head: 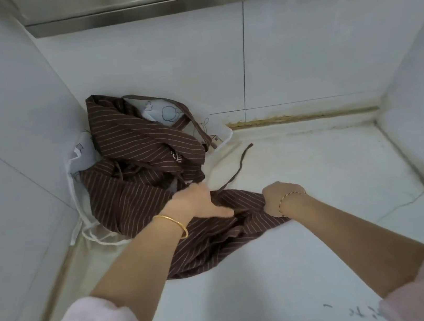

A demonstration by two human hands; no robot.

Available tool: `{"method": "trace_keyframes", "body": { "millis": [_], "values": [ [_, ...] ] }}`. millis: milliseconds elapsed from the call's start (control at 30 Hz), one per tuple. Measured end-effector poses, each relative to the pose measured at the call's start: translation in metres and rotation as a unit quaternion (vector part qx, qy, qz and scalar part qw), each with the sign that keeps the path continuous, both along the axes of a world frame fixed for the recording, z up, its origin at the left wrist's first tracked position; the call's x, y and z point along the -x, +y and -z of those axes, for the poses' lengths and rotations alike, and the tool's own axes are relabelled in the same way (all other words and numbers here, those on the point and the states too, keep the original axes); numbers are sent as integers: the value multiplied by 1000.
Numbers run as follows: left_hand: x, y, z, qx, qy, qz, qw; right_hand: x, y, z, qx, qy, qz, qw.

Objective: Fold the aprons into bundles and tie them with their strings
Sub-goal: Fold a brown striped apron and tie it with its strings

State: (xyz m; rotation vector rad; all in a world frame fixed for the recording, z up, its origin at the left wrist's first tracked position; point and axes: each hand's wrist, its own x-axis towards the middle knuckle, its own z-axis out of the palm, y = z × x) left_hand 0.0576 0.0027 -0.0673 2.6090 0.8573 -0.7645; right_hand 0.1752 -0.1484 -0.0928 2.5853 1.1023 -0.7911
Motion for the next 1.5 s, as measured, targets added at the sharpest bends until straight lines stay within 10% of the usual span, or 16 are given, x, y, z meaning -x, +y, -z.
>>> {"method": "trace_keyframes", "body": {
  "millis": [233,367,567,733,800,900,967,1067,1233,1500],
  "values": [
    [24,-20,21,-99,57,142,983,22,-13,6,-106,110,-53,987],
    [19,-2,-10,38,-117,-26,992,29,-22,7,-13,131,-59,990],
    [21,8,-69,427,-344,-379,746,20,-33,-6,135,66,-37,988],
    [21,8,-81,460,-355,-445,681,-5,-54,-23,25,-90,110,990],
    [20,16,-79,342,-347,-448,750,-17,-62,-27,3,-126,150,981],
    [25,23,-68,-73,-126,-174,974,-28,-68,-32,-69,-186,167,966],
    [28,14,-61,-113,153,11,982,-31,-68,-33,-182,-188,175,949],
    [22,-2,-53,-37,383,3,923,-29,-60,-33,-356,-66,233,903],
    [-3,-21,-32,1,46,42,998,-18,-49,-46,-542,152,338,754],
    [-5,-48,17,-1,-34,44,998,-24,-57,-69,-577,359,496,540]
  ]
}}
